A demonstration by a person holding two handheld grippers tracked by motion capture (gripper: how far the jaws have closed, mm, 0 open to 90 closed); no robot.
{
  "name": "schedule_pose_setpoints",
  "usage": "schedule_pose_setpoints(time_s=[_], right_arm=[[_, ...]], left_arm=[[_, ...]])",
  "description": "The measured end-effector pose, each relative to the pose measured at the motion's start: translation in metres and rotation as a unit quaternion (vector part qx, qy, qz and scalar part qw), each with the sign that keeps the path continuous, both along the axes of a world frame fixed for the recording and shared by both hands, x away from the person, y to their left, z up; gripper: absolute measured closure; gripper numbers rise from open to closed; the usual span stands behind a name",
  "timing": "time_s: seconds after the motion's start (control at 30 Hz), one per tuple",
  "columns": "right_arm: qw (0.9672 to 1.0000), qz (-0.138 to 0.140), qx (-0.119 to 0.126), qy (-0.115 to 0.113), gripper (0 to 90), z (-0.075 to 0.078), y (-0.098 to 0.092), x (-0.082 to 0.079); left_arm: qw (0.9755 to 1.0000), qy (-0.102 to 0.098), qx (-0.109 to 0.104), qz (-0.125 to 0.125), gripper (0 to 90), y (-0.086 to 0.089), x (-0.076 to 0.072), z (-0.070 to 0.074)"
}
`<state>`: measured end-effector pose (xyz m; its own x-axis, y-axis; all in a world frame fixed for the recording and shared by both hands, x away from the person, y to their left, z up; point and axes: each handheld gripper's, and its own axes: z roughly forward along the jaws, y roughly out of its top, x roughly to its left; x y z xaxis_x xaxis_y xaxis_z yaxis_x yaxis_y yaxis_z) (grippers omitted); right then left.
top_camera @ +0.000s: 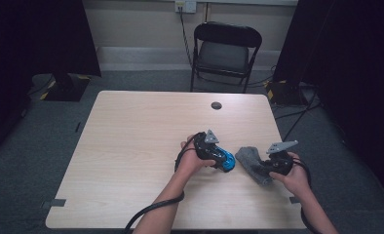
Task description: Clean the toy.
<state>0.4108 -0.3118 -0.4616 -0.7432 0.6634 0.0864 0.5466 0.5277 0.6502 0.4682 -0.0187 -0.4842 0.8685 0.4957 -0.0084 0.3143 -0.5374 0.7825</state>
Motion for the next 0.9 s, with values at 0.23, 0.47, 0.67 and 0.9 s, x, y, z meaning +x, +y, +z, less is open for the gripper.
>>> schedule_pose_setpoints(time_s=[0.23,0.47,0.67,0.9], right_arm=[[0.9999,-0.006,0.003,-0.015,73.4,0.022,0.003,0.002],[0.9997,0.013,0.000,-0.022,73.3,0.034,0.030,0.003],[0.9993,0.024,0.006,-0.030,72.7,0.043,0.056,0.006],[0.9981,0.053,0.006,-0.031,72.7,0.045,0.089,0.007]], left_arm=[[0.9998,0.012,0.007,-0.013,15.4,0.007,-0.007,0.014],[0.9997,0.017,-0.006,-0.017,15.9,0.034,-0.020,0.024],[0.9997,0.016,-0.016,0.003,15.6,0.069,-0.032,0.028],[0.9996,0.008,-0.015,0.024,15.5,0.108,-0.043,0.027]])
